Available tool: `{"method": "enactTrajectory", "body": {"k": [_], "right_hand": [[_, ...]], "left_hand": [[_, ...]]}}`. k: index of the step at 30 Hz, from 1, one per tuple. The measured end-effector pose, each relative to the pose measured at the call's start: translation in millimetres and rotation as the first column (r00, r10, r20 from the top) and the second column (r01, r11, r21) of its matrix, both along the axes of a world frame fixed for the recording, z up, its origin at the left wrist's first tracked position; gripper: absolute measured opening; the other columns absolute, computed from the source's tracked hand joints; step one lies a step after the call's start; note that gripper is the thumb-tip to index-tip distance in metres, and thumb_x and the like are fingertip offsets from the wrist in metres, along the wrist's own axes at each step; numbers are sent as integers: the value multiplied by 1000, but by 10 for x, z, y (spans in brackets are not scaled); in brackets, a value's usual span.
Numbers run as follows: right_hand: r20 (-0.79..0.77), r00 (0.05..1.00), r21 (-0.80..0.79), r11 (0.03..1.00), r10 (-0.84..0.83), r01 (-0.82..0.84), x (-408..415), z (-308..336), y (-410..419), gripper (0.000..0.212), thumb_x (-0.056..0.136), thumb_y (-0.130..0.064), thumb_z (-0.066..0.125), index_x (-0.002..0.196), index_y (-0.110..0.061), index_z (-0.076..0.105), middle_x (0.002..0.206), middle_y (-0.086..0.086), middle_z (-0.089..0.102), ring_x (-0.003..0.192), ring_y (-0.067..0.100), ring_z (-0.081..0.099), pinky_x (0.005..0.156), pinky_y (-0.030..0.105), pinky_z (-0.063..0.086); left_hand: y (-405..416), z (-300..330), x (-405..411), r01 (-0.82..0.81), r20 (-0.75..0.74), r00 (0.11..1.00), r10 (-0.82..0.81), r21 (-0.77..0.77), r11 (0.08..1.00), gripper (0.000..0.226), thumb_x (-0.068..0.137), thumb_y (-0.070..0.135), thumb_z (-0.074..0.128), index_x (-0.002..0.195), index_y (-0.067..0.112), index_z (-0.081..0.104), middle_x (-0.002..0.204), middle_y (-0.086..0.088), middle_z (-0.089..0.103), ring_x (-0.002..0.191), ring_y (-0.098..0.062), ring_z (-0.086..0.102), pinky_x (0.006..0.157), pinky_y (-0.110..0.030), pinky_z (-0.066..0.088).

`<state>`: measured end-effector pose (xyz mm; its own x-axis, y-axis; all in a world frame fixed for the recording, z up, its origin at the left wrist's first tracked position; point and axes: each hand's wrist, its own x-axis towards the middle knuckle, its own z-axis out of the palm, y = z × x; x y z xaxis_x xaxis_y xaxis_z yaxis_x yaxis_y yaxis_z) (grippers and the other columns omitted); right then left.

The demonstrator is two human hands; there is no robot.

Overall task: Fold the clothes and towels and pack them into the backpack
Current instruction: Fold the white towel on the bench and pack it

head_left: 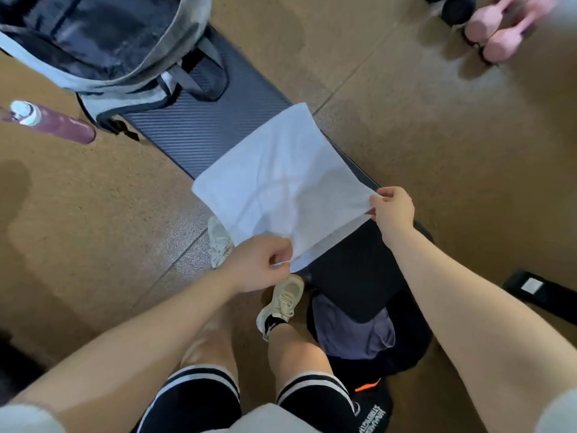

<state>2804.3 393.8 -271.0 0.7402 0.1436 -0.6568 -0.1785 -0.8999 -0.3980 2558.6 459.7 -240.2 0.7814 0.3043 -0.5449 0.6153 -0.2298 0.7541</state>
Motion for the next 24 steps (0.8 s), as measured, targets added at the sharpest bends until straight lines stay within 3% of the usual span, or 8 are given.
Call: {"method": "enactTrajectory", "body": {"k": [6,12,14,17,19,21,23,24], "right_hand": [[87,994,-57,996,73,-68,161,-452,-226,6,92,-16,52,96,-15,57,96,4,58,84,19,54,70,31,45],[100,988,-147,984,115,-100,157,-667,-293,13,89,-20,59,77,-23,53,108,7,58,81,21,56,73,35,48],[99,992,-144,988,75,-60,138,-662,-278,8,88,-21,60,93,-19,55,112,8,57,90,24,58,75,36,49],[45,995,-93,991,-88,92,146,-615,-198,51,84,-21,66,126,-14,39,118,11,56,106,29,56,88,43,50],[16,995,-173,979,-102,103,167,-598,-119,52,83,-23,67,125,-12,38,119,13,56,109,32,55,93,48,47],[-9,998,-267,962,-68,63,156,-610,-69,36,84,-22,64,114,-12,47,111,12,59,105,32,56,92,47,47],[-18,998,-269,962,-63,56,133,-653,-69,3,84,-16,59,85,-14,58,85,8,61,82,27,59,73,40,51],[-27,997,-248,967,-75,65,127,-686,-76,14,83,-13,57,70,-15,56,72,6,56,69,24,54,61,34,47]], "left_hand": [[-341,-517,220,261,-96,961,-258,19,965,21,76,17,53,61,20,37,61,7,38,74,-18,43,55,-26,27],[-185,-738,402,421,-310,862,-400,-1,907,21,90,36,46,92,21,61,90,4,58,94,-18,54,71,-27,41],[40,-698,557,366,-258,912,-321,151,919,22,94,27,41,94,16,59,95,-1,59,94,-23,55,71,-31,43],[532,-697,910,241,-216,961,-176,331,912,29,95,16,37,118,15,54,118,-7,54,107,-28,52,81,-37,41],[883,-748,1162,266,-241,954,-177,419,868,37,95,12,37,129,17,47,133,-7,44,114,-30,49,85,-39,41],[1169,-794,1409,340,-287,933,-219,496,799,44,93,4,34,134,19,41,141,-6,35,116,-34,47,88,-44,41],[1409,-856,1605,408,-333,906,-260,531,743,47,93,3,35,138,18,36,148,-8,26,119,-36,44,91,-47,41],[1537,-886,1685,420,-364,897,-250,528,738,47,94,8,35,139,18,33,149,-10,25,122,-36,42,93,-48,40]]}}
